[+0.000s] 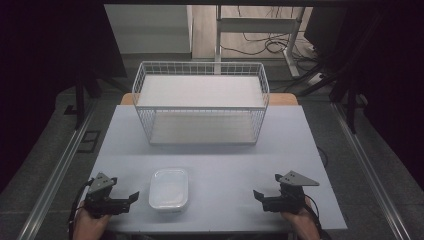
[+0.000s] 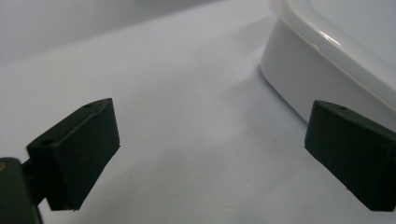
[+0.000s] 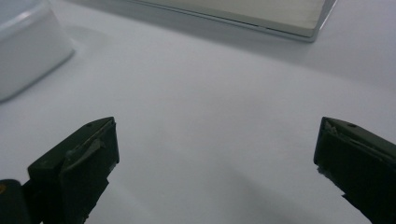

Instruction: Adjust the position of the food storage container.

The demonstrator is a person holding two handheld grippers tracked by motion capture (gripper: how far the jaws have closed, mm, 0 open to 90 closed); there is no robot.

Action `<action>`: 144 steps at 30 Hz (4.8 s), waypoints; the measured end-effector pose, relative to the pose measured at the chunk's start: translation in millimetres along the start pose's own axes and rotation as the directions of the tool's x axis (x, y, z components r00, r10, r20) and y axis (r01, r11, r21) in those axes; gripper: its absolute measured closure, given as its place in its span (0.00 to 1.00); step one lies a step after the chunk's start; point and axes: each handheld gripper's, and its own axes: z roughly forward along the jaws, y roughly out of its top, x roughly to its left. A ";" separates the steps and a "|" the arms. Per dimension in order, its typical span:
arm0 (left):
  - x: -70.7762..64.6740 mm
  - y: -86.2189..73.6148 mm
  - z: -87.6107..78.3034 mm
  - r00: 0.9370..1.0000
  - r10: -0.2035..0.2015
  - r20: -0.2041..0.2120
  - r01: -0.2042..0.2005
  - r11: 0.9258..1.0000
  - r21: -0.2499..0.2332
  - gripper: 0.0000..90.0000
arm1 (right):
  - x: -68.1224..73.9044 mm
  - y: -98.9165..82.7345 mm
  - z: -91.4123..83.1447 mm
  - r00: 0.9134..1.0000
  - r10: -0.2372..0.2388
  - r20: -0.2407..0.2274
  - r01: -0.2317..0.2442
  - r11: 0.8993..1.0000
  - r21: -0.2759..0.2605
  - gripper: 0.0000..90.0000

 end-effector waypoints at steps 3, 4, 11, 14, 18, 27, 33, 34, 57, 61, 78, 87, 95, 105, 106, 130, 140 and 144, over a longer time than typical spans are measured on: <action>-1.1 0.2 -0.2 1.000 0.006 0.003 -0.006 1.000 -0.003 0.02 | 2.9 -0.8 1.4 0.999 -0.051 0.015 0.050 0.999 0.019 0.00; -0.5 0.0 -0.4 1.000 0.001 0.012 -0.001 1.000 -0.011 0.02 | 4.3 -1.4 2.0 0.997 -0.072 0.025 0.072 0.997 0.025 0.00; 1.7 0.0 -2.1 0.997 -0.011 0.071 0.014 0.999 -0.037 0.02 | 7.5 -0.4 2.6 0.991 -0.120 0.051 0.118 0.992 0.052 0.00; -1.6 0.6 -2.7 0.997 0.013 0.075 -0.011 1.000 -0.026 0.06 | 6.6 0.2 2.0 0.991 -0.122 0.054 0.119 0.991 0.054 0.00; -5.5 2.6 -4.3 0.991 0.032 0.127 -0.030 0.999 -0.019 0.24 | 5.8 1.2 0.5 0.992 -0.107 0.065 0.104 0.993 0.047 0.00; -20.7 3.3 0.1 0.969 0.146 0.202 -0.155 0.987 0.031 0.78 | 5.2 3.0 -1.2 0.994 -0.085 0.072 0.083 0.996 0.030 0.00; -32.0 8.0 4.4 0.944 0.179 0.278 -0.195 0.980 0.031 0.99 | 5.9 4.0 -2.3 0.994 -0.087 0.065 0.086 0.996 0.023 0.00; -34.5 8.6 6.8 0.941 0.189 0.279 -0.209 0.977 0.044 1.00 | 7.0 4.4 -1.9 0.994 -0.089 0.067 0.088 0.996 0.020 0.00; -82.0 33.6 38.8 0.888 0.224 0.402 -0.259 0.965 0.033 1.00 | 10.4 7.5 -0.6 0.995 -0.076 0.058 0.074 0.997 0.034 0.00; -92.8 39.5 47.0 0.882 0.217 0.419 -0.255 0.966 0.035 1.00 | 11.3 7.5 1.3 0.996 -0.074 0.047 0.072 0.996 0.049 0.00; -61.0 49.1 52.0 0.939 0.111 0.327 -0.132 0.990 0.044 1.00 | 25.7 13.8 10.1 0.996 -0.029 -0.089 0.038 0.994 0.103 0.41; -49.2 57.1 67.3 0.944 0.089 0.317 -0.107 0.994 0.038 1.00 | 47.3 24.4 26.2 0.972 -0.081 -0.222 0.111 0.986 0.127 0.89; -57.7 68.6 82.2 0.938 0.114 0.328 -0.137 0.989 0.050 1.00 | 74.2 34.1 50.7 0.934 -0.101 -0.341 0.166 0.972 0.166 0.99; -79.9 69.0 77.7 0.946 0.165 0.281 -0.186 0.981 0.048 1.00 | 54.4 45.4 63.9 0.948 -0.058 -0.312 0.117 0.977 0.176 0.99; -84.7 69.0 78.0 0.944 0.163 0.285 -0.185 0.982 0.050 1.00 | 50.9 46.7 65.3 0.951 -0.058 -0.303 0.115 0.978 0.175 0.99; -74.0 61.0 59.1 0.954 0.085 0.287 -0.090 0.996 0.002 0.58 | 30.2 49.1 45.0 0.974 -0.150 -0.170 0.169 0.981 0.100 0.67; -66.4 53.3 64.7 0.956 0.076 0.284 -0.081 0.997 0.005 0.09 | 26.9 38.7 48.3 0.969 -0.207 -0.133 0.222 0.968 0.113 0.16; -63.9 52.8 63.8 0.958 0.086 0.275 -0.081 0.996 -0.030 0.06 | 26.3 35.8 54.1 0.970 -0.191 -0.150 0.212 0.967 0.140 0.06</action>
